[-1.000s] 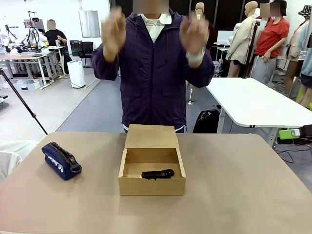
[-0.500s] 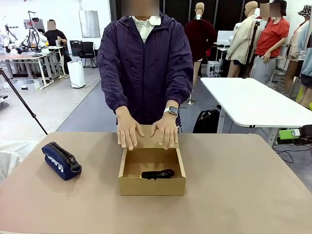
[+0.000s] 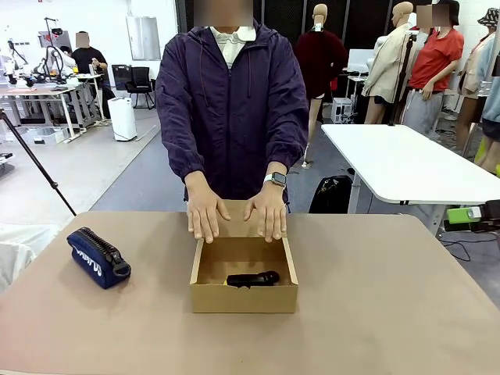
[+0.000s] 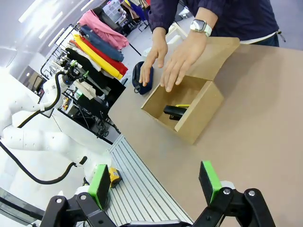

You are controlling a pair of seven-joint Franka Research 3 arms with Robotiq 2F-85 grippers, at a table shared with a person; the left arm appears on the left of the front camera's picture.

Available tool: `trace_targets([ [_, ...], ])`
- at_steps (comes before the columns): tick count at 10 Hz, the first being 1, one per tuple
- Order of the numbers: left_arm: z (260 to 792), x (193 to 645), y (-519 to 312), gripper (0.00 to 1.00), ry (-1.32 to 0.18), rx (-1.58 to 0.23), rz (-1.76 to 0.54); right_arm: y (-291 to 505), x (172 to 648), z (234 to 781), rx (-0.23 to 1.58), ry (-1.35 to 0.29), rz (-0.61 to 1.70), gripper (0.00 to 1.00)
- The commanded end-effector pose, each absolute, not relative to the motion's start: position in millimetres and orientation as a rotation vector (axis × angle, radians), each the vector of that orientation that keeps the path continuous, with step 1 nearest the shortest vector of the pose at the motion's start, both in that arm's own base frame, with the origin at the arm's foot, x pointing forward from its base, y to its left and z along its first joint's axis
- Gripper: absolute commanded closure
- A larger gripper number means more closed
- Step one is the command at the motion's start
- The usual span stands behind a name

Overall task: Pack the items into the box.
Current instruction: Close the Mailer Box.

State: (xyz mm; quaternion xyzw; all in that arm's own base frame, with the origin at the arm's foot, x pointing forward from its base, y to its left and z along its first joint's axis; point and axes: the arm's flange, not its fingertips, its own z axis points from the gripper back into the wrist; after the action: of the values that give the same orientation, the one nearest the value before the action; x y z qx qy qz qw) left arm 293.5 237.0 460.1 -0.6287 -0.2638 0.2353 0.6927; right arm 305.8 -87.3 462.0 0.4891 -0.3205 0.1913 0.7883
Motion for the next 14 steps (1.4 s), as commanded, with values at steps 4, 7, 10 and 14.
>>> trace_targets([
  [4, 463, 292, 236, 0.00, -0.593, -1.417, 0.521, -86, 308, 466, 1.073, -0.709, 0.404, 0.00],
  [7, 469, 334, 206, 0.00, -0.430, -1.326, 0.511, -61, 345, 461, 1.050, -0.650, 0.394, 0.00],
  [10, 461, 408, 131, 0.00, -0.205, -1.246, 0.476, -7, 410, 436, 1.044, -0.583, 0.303, 0.00],
  [14, 410, 461, 37, 0.00, -0.073, -1.310, 0.530, 42, 456, 393, 1.091, -0.449, 0.292, 0.00],
])
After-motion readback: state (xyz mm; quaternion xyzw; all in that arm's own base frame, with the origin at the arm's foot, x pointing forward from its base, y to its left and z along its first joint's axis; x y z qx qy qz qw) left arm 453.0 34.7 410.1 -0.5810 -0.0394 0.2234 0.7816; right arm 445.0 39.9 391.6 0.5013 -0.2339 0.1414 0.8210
